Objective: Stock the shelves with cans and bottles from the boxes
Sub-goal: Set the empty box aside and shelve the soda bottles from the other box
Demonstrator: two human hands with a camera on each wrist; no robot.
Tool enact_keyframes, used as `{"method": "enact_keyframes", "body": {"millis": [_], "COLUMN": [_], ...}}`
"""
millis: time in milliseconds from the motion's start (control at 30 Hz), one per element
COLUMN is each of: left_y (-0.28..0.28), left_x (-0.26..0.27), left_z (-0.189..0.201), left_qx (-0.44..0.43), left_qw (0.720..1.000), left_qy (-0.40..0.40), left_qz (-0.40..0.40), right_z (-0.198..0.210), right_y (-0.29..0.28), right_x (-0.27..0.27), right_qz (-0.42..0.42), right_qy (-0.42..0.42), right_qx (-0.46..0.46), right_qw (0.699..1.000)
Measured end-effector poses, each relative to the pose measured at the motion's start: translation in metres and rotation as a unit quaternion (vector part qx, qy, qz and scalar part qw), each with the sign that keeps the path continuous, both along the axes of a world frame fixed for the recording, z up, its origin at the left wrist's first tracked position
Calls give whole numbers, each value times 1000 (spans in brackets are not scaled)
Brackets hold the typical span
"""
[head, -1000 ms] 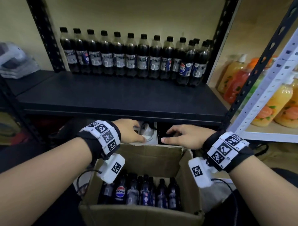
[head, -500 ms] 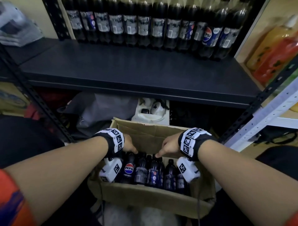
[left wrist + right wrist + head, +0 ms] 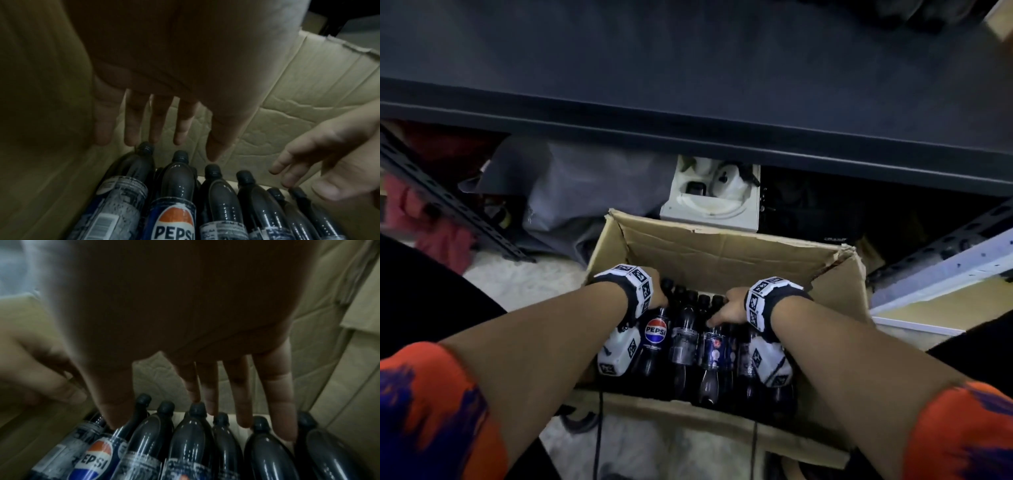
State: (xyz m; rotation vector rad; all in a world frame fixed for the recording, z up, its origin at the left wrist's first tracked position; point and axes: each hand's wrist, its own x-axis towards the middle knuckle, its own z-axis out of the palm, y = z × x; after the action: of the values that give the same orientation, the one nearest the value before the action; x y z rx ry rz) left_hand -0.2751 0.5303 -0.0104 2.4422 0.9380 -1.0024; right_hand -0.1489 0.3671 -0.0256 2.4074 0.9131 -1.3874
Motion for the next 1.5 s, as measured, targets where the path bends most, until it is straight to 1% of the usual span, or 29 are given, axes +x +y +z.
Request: {"method": "enact_keyframes", "body": {"millis": [100, 267, 400, 467, 567, 667, 767, 833, 967, 1033, 1100, 1167, 1267, 1400, 1467, 1500], "left_y": [-2, -18, -32, -38, -47, -51, -46, -44, -43, -42, -42, -43, -47, -48, -46, -44], "left_x": [6, 27, 35, 36, 36, 36, 38, 37, 36, 36, 34, 31, 24, 14, 9, 8], "left_z": [-15, -44, -62, -70, -80, -86, -87, -82, -71, -72, -72, -71, -76, -76, -70, -70], "left_qx": [-10, -58, -84, -94, -73, -37, -76, -88, -92, -110, -134, -156, -196, -218, -219, -219], "left_qw": [1000, 996, 995, 995, 996, 997, 994, 994, 994, 992, 987, 980, 965, 950, 945, 940], "left_qy": [-23, -67, -45, -34, -44, -61, -48, -32, -29, -28, -39, -54, -63, -72, -69, -75], "left_qz": [-2, 7, 9, 15, 11, 19, 58, 56, 57, 56, 75, 107, 160, 214, 233, 250], "right_z": [-20, -44, -56, -64, -76, -82, -83, -82, -89, -78, -73, -69, -74, -70, -69, -68], "right_y": [-2, -9, -8, -7, -7, -10, -18, -21, -27, -29, -34, -39, -40, -38, -39, -40], "right_x": [-6, -8, -13, -16, -19, -18, -14, -16, -20, -18, -13, -14, -18, -18, -13, -12], "right_qz": [-19, -60, -80, -81, -94, -146, -240, -286, -337, -342, -352, -373, -442, -495, -504, -502], "right_qy": [28, 24, 31, 20, -7, 22, 65, 89, 116, 128, 151, 151, 146, 131, 115, 107], "right_qx": [6, 48, 45, 40, 40, 50, 65, 58, 73, 94, 120, 152, 202, 260, 288, 298], "right_qw": [999, 997, 995, 996, 995, 988, 966, 952, 932, 926, 916, 903, 862, 819, 806, 805]}}
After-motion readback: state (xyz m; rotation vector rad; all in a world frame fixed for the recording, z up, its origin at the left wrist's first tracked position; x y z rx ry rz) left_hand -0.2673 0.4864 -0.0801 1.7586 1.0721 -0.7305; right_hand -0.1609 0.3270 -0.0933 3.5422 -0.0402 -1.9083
